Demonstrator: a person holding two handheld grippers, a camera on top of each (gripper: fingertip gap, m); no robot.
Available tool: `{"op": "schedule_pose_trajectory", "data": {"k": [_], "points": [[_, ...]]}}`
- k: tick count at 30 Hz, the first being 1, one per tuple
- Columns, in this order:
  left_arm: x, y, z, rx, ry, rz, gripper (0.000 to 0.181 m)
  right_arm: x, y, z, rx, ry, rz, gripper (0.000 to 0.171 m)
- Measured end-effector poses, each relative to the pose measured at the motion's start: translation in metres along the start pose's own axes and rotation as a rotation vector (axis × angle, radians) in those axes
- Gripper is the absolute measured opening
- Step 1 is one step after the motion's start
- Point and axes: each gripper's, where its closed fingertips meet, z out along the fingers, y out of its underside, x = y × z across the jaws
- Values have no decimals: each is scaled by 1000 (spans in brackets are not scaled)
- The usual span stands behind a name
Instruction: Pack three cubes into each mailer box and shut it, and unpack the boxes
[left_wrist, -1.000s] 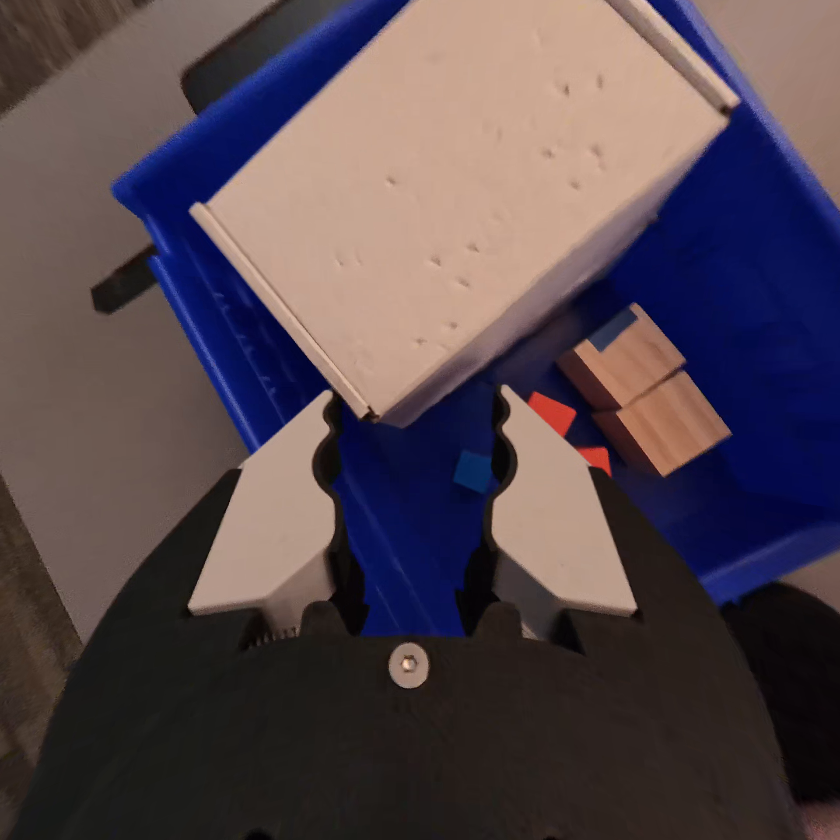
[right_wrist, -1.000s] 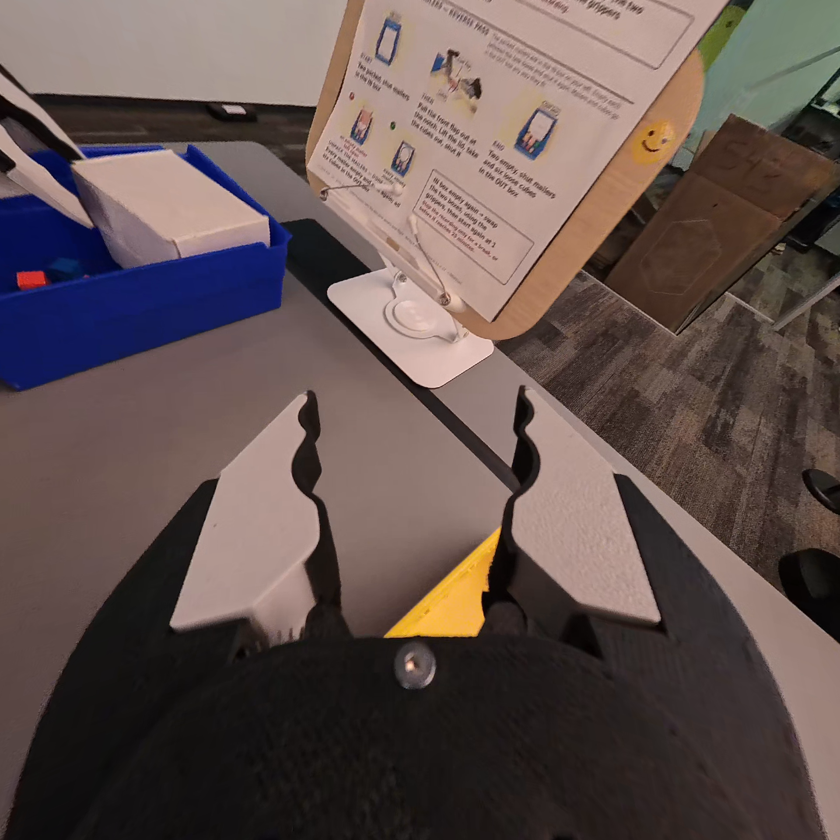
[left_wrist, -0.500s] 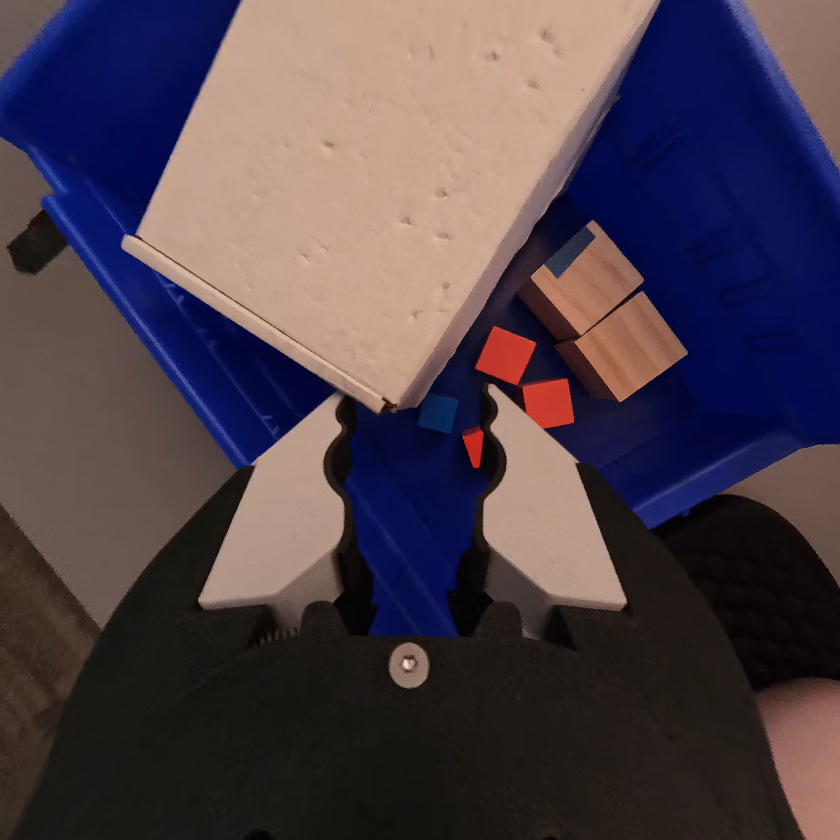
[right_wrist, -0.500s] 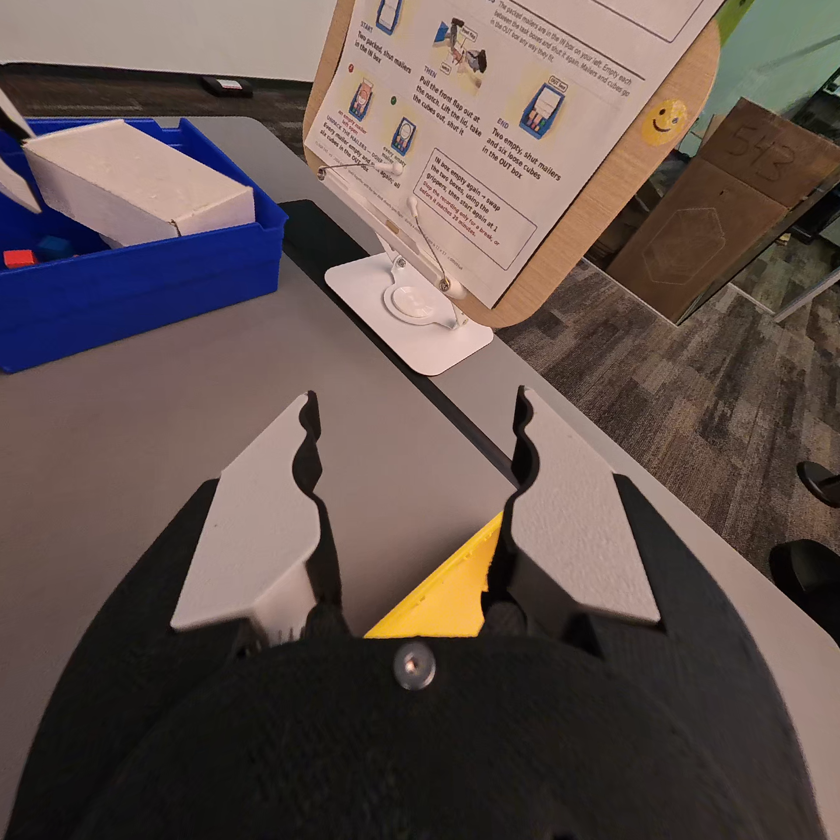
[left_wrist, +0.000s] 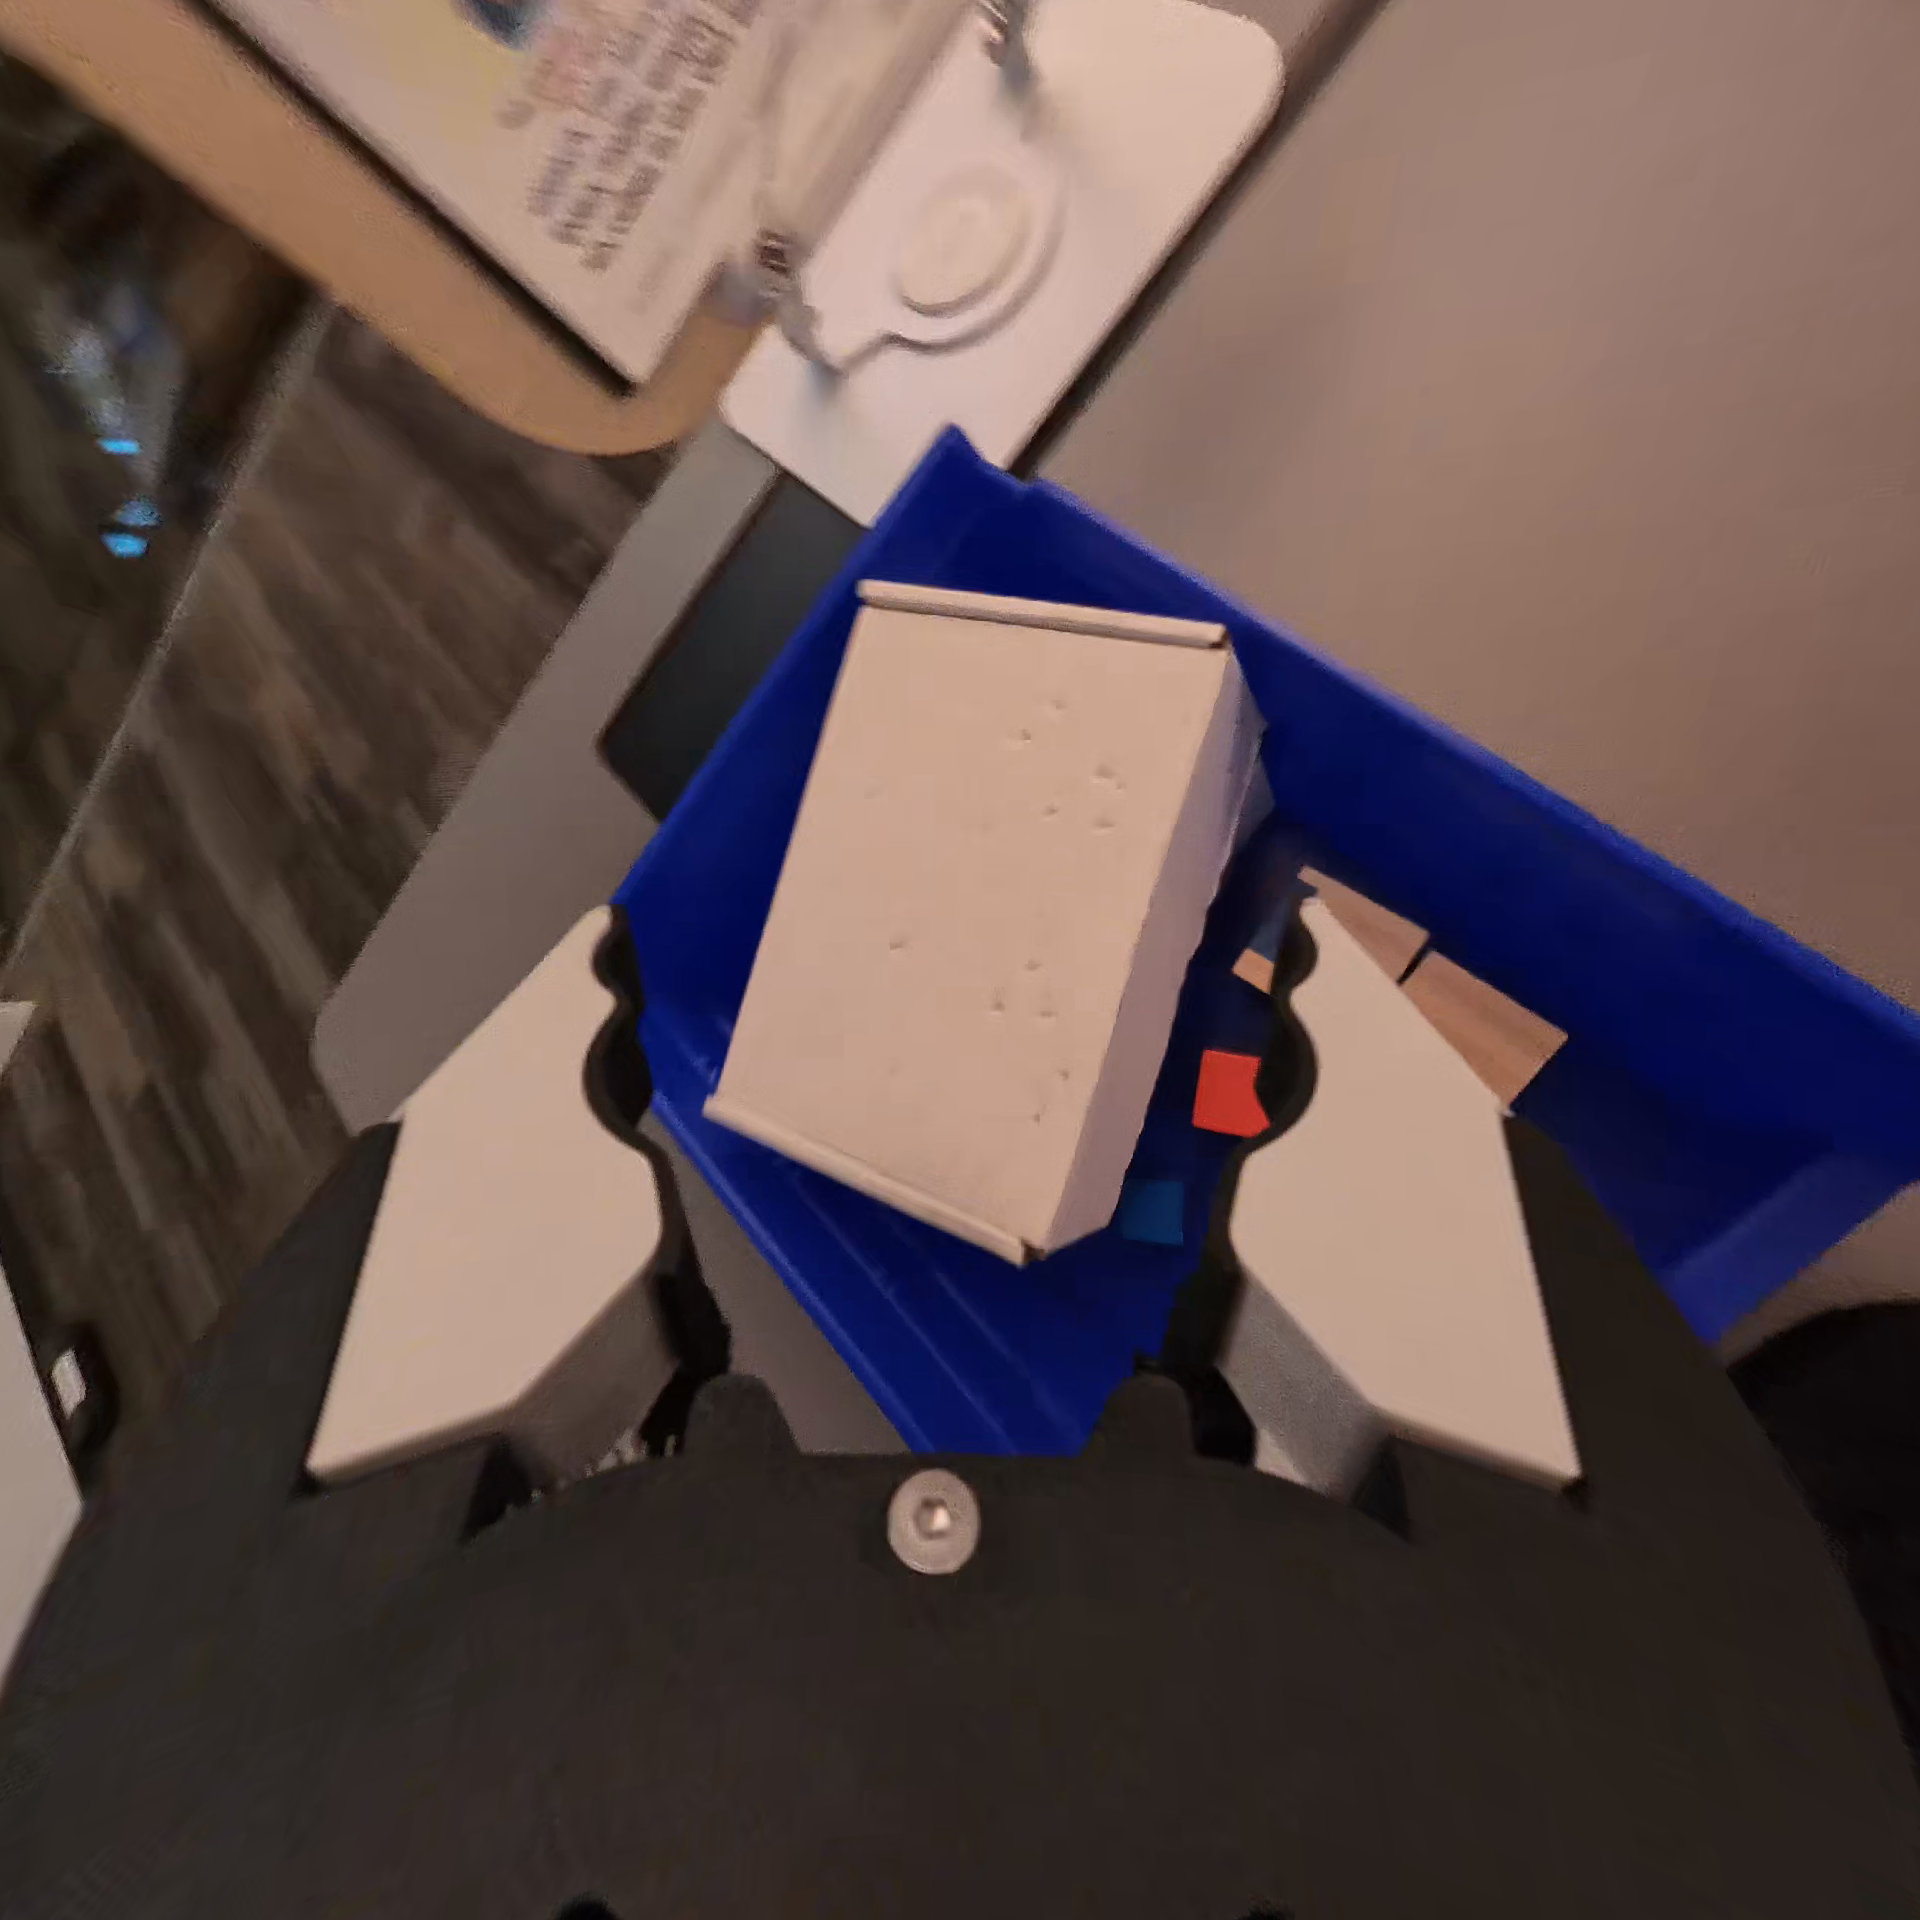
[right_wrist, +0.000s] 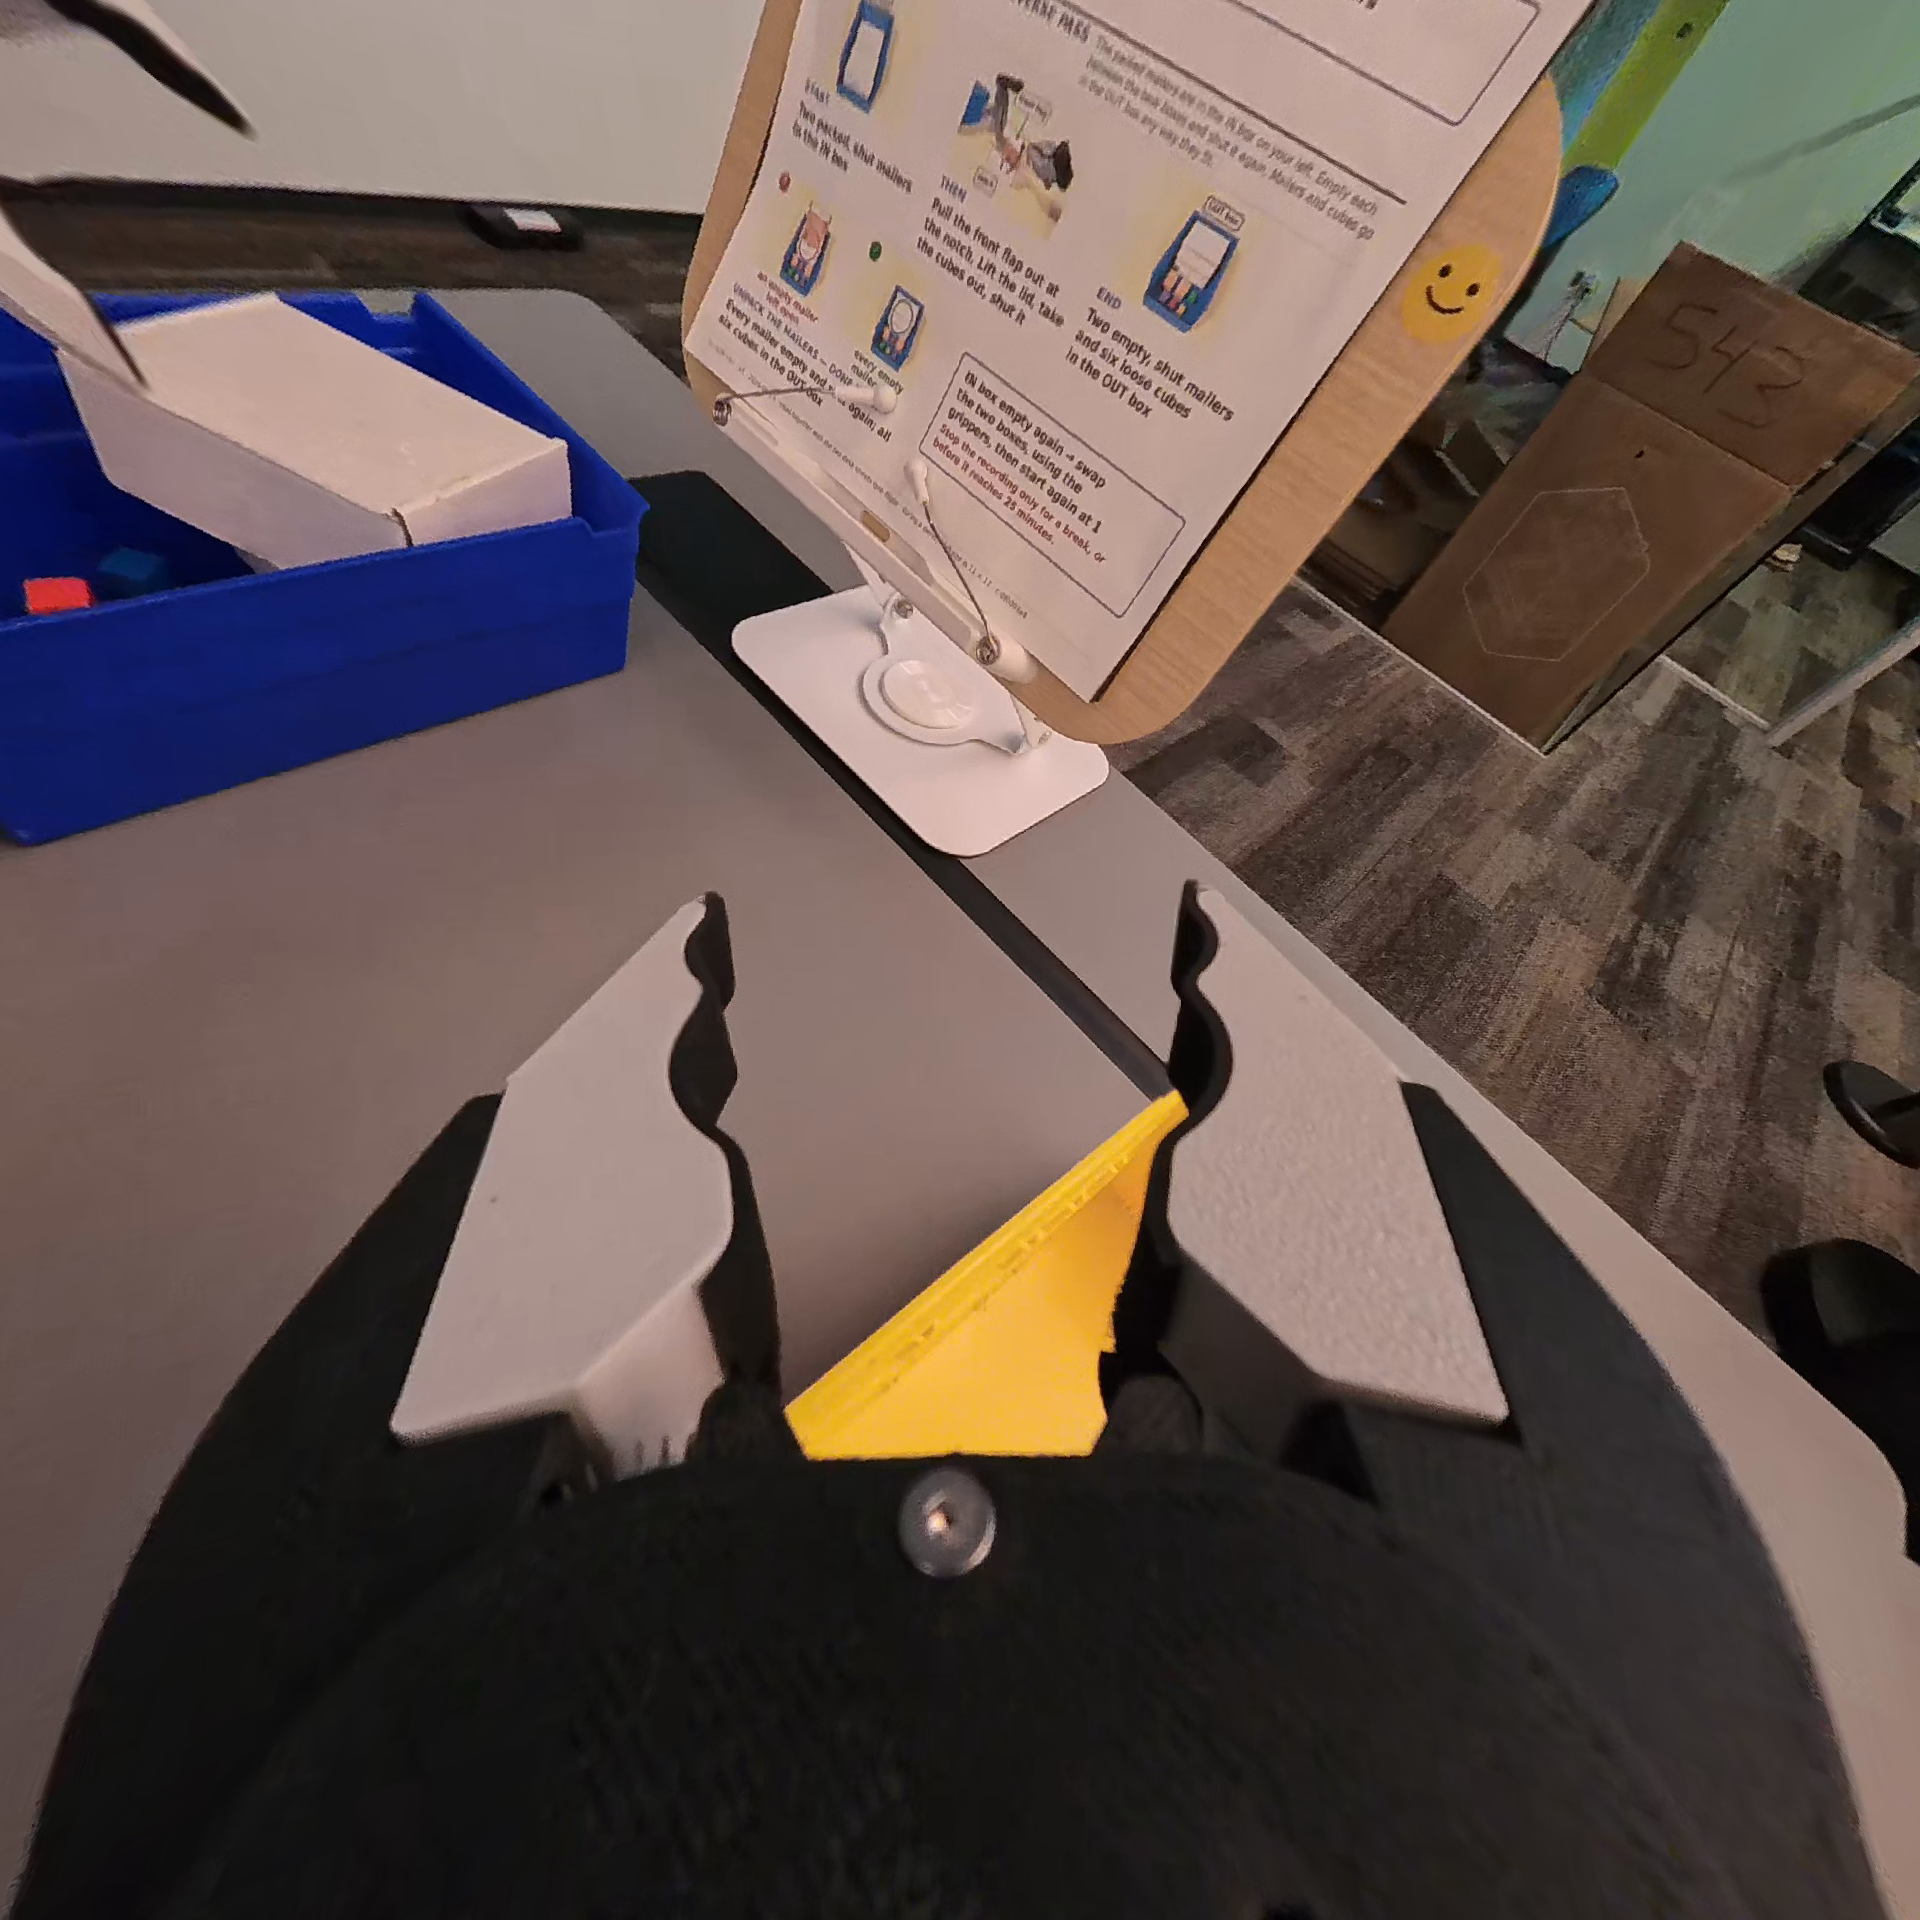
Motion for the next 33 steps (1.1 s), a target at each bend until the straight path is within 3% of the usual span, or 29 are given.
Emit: {"op": "schedule_pose_trajectory", "data": {"k": [4, 9, 22, 33], "points": [[11, 11, 37, -203, 240, 101, 143, 6, 0, -6, 12, 3, 22, 85], [-2, 48, 61, -456, 336, 146, 153, 12, -1, -12, 20, 13, 30, 85], [16, 63, 79, -581, 493, 135, 133, 15, 9, -12, -30, 15, 8, 85], [6, 60, 61, -640, 440, 87, 132, 17, 7, -22, -28, 14, -14, 83]]}}
